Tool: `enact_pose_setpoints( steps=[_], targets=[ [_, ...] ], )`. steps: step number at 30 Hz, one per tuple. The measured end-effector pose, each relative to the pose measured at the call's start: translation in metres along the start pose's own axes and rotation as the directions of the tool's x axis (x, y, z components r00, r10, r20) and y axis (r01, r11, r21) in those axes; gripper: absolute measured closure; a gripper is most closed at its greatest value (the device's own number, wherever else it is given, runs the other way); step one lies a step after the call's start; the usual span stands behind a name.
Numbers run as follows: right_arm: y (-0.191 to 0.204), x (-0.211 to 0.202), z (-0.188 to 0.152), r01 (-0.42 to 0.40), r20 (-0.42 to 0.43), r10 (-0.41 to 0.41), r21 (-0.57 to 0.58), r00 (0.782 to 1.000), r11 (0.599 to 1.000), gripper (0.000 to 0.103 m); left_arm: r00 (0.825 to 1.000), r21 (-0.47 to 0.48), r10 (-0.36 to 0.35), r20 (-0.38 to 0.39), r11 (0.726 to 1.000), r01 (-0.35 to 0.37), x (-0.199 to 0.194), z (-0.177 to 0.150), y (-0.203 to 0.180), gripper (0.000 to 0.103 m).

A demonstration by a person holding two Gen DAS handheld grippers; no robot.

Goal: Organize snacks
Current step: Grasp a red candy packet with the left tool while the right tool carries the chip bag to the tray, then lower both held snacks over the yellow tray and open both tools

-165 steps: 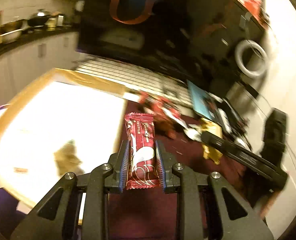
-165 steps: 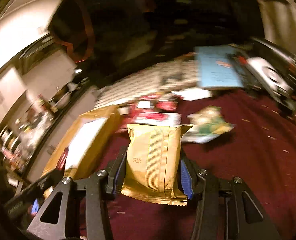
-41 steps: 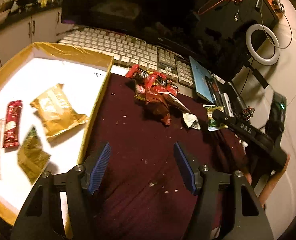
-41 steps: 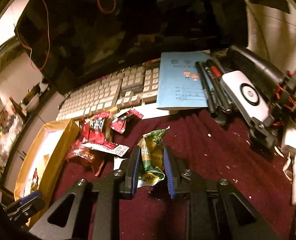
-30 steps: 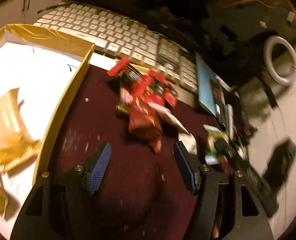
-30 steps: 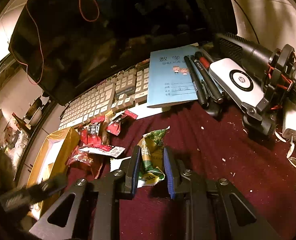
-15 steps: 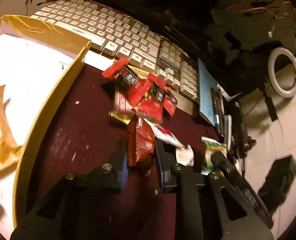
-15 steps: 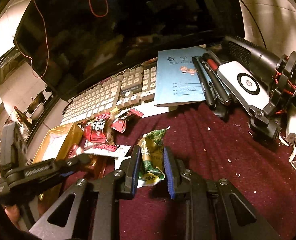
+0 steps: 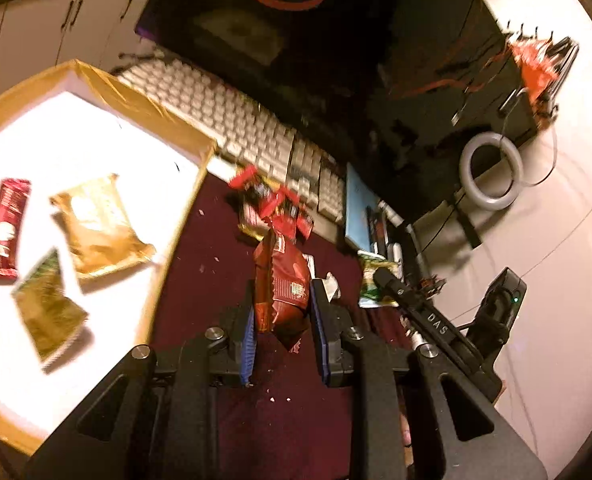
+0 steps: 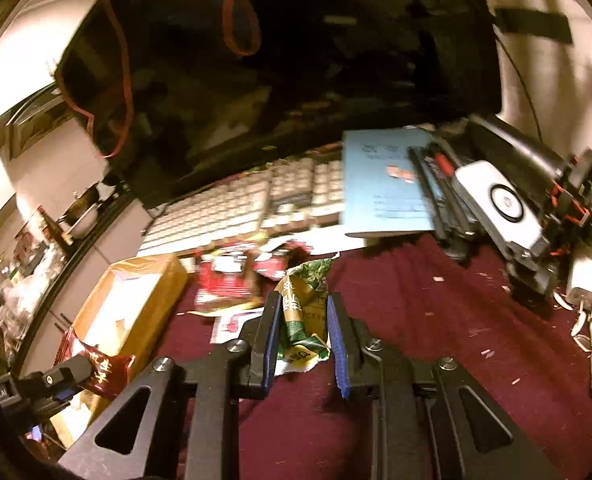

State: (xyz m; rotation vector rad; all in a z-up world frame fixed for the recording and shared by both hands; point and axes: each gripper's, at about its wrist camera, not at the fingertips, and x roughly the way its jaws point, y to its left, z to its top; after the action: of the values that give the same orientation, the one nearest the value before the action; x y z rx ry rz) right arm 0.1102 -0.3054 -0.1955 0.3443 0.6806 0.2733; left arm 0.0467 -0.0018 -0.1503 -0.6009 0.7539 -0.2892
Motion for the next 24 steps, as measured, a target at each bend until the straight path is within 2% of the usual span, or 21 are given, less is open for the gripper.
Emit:
enact_pose_setpoints(
  steps=[5,7,11,15,18,24],
  targets=[
    [0.054,-0.011,0.002,-0.083,0.009,0.084,-0.085,0.996,0.993,0.080,0.996,-0.028,0.037,0.076,0.999,-0.035,-0.030,0.007,0.018,0.082],
    [0.083,-0.012,0.004,-0.141,-0.003,0.142,-0.129,0.990,0.982,0.080,0.993,-0.052,0.057,0.101,0.997,-0.052,-0.044,0.010,0.032,0.082],
    [0.133,-0.011,0.000,-0.253,-0.046,0.249,-0.196,0.967,0.947,0.080,0.985,-0.093,0.098,0.144,0.992,-0.085,-0.061,0.013,0.056,0.082],
    [0.185,0.003,-0.014,-0.327,-0.108,0.309,-0.263,0.945,0.908,0.080,0.972,-0.130,0.156,0.177,0.982,-0.134,-0.072,0.015,0.080,0.082],
    [0.208,0.020,-0.025,-0.342,-0.150,0.311,-0.284,0.938,0.896,0.080,0.962,-0.163,0.202,0.186,0.971,-0.172,-0.075,0.016,0.100,0.082],
    [0.233,0.052,-0.037,-0.340,-0.221,0.283,-0.286,0.933,0.896,0.080,0.939,-0.209,0.287,0.187,0.946,-0.247,-0.073,0.016,0.127,0.082]
  ],
)
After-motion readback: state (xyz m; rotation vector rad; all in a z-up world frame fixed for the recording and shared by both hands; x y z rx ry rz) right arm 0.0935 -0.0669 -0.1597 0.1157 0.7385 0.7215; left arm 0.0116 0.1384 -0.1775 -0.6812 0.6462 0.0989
